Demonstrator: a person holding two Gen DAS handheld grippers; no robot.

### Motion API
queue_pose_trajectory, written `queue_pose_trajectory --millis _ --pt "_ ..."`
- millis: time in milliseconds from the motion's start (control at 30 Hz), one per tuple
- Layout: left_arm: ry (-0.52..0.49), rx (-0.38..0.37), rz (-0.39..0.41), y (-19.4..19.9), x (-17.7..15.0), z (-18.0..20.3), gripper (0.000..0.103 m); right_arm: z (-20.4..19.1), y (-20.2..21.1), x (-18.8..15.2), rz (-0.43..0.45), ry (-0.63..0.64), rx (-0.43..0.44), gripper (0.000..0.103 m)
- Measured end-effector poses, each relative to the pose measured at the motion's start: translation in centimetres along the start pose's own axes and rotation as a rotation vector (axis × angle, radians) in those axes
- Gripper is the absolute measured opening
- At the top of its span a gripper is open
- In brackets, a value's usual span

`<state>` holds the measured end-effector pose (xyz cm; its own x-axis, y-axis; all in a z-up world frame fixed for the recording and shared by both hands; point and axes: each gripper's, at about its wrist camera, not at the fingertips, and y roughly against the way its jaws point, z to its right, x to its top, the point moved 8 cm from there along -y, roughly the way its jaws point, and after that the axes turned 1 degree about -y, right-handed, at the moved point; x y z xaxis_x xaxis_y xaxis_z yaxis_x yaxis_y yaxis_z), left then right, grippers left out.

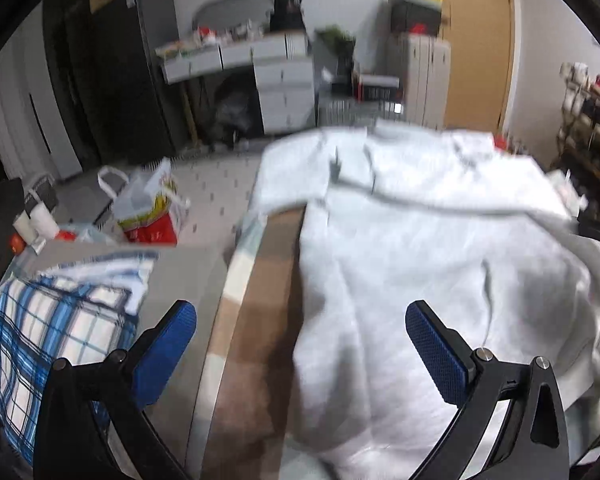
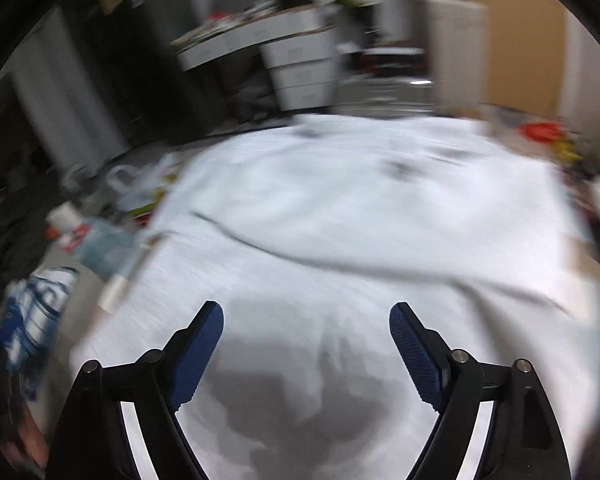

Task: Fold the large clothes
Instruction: 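Carry the held sleeve across the sweatshirt body and lay it down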

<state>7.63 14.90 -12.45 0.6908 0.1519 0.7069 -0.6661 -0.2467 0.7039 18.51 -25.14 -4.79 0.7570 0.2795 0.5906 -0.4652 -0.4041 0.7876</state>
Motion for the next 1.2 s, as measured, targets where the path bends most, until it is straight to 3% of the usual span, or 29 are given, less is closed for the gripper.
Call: queue_pose_trajectory --millis 133,267,467,633,767,867,933,967,1033,1067,1100,1133,1200 --pt "0.015 -0.054 -0.116 -1.0 -2.8 0.0 0.102 6.1 5.1 -6.1 -0.001 -0.077 -0.115 0.086" --pt "0.018 -0.126 -0.221 -1.9 -5.1 1.1 0.102 9.5 7.2 -10.4 -0.007 -0.139 -0.125 0.086" --pt "0.143 -0.238 -0.315 -1.8 -6.9 1.4 0.102 10.7 8.7 -12.1 0.04 -0.218 -0.098 0.086" --pt "0.216 -0.354 -0.388 -2.3 -7.8 2.1 0.102 12.0 10.9 -13.3 0.112 -0.288 -0.157 0.086" --pt "0.243 -0.493 -0.432 -2.3 -8.0 3.9 0.102 14.0 9.6 -14.6 0.033 -0.36 -0.173 0.086" --pt "0.237 -0.583 -0.446 -1.9 -8.1 5.5 0.101 14.6 8.3 -15.4 -0.02 -0.424 -0.103 0.084" --pt "0.196 -0.584 -0.434 -1.5 -8.2 6.2 0.1 14.5 8.1 -15.5 -0.016 -0.449 -0.054 0.072" --pt "0.178 -0.582 -0.428 -1.5 -8.0 6.4 0.094 14.2 7.9 -15.4 -0.022 -0.443 -0.027 0.063" --pt "0.175 -0.596 -0.427 -1.5 -7.8 6.4 0.073 13.5 7.2 -15.4 -0.04 -0.428 0.012 0.047" --pt "0.192 -0.623 -0.442 -1.5 -7.9 6.5 0.049 13.0 6.8 -15.4 -0.054 -0.418 0.026 0.034" --pt "0.21 -0.653 -0.46 -2.0 -7.8 6.7 0.04 12.6 6.6 -15.3 -0.063 -0.403 0.03 0.025" --pt "0.23 -0.682 -0.476 -2.1 -8.0 6.6 0.038 12.2 6.7 -15.2 -0.062 -0.386 0.03 0.022" --pt "0.215 -0.669 -0.455 -1.9 -7.8 6.6 0.034 11.4 7.3 -14.8 -0.04 -0.334 0.021 0.008"
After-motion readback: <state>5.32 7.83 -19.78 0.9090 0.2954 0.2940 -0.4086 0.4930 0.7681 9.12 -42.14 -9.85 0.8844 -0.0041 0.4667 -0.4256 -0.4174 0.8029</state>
